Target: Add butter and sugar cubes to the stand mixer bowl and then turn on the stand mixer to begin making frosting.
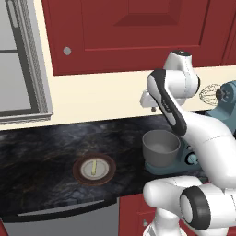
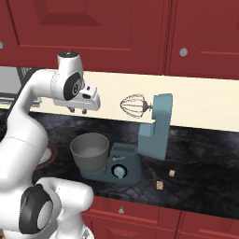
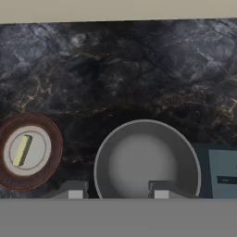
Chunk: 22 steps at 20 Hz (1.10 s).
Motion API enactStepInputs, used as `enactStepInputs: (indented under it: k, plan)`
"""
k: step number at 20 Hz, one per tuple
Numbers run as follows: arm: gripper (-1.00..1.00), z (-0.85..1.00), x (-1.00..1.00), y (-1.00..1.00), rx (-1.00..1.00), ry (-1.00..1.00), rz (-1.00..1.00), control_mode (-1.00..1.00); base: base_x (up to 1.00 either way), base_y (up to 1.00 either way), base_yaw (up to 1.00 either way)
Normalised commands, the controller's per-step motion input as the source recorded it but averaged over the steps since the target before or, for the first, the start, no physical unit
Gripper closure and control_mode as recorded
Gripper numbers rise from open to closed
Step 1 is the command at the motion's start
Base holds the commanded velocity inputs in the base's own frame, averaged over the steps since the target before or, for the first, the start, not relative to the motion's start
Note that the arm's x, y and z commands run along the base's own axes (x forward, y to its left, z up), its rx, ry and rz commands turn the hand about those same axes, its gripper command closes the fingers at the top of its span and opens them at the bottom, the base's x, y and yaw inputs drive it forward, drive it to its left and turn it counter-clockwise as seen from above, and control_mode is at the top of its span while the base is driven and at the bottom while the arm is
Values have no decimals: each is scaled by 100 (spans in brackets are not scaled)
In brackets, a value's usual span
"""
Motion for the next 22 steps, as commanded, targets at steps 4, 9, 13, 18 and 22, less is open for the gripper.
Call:
enactStepInputs:
  k: [4, 9, 13, 18, 22]
  plan:
    - [-100, 0, -17, -2, 0, -1, 0, -100, 0, 0, 0]
    - [-100, 0, -41, -16, 0, -7, 0, -100, 0, 0, 0]
    - [-100, 0, -41, -21, 0, -5, 0, -100, 0, 0, 0]
    - [-100, 0, -51, -30, 0, -14, 0, -100, 0, 0, 0]
    - [-100, -4, -51, -35, 0, -15, 0, -100, 0, 0, 0]
